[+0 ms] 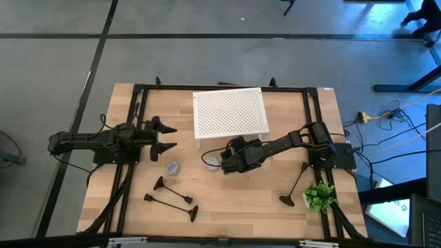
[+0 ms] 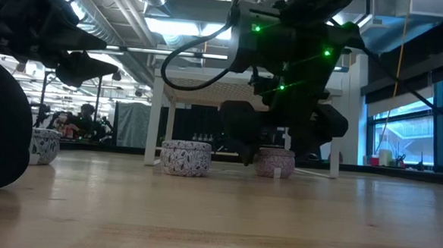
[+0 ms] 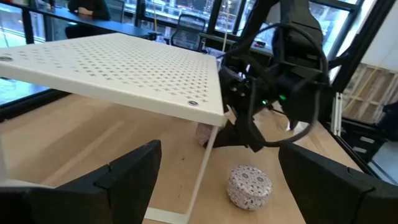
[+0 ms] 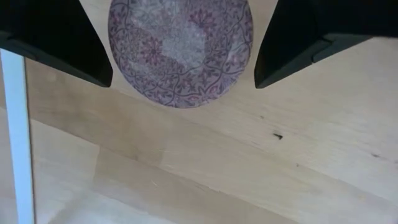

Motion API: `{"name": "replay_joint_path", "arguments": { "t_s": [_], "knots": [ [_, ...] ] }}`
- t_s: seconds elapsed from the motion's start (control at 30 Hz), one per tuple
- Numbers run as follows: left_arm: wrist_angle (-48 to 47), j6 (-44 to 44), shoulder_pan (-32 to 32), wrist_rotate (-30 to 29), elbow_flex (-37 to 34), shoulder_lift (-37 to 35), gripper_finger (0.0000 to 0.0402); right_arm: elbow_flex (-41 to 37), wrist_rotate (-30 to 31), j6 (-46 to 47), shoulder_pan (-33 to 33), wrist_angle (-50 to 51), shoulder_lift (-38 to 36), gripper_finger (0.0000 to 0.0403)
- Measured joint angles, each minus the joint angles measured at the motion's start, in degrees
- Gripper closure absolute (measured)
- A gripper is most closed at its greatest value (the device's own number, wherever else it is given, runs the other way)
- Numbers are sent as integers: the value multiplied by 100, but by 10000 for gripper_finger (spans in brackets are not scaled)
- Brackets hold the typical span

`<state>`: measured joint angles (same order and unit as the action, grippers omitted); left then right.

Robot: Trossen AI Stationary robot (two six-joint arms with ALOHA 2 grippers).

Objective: Pick & Place candle stick holders
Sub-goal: Put the pink scented candle on the shelf

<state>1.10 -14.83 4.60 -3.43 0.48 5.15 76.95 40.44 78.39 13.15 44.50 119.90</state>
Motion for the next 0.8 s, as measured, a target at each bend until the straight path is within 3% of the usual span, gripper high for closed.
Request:
{"name": "replay_joint_path", "arguments": {
  "t_s": [0.5, 0.8],
  "knots": [
    [71, -15, 0, 27, 1, -1, 80, 0, -271, -430, -5, -41, 0, 8],
    [1304, -600, 0, -132, 1, -2, 80, 0, -350, -537, -19, -123, 0, 8]
  ]
}}
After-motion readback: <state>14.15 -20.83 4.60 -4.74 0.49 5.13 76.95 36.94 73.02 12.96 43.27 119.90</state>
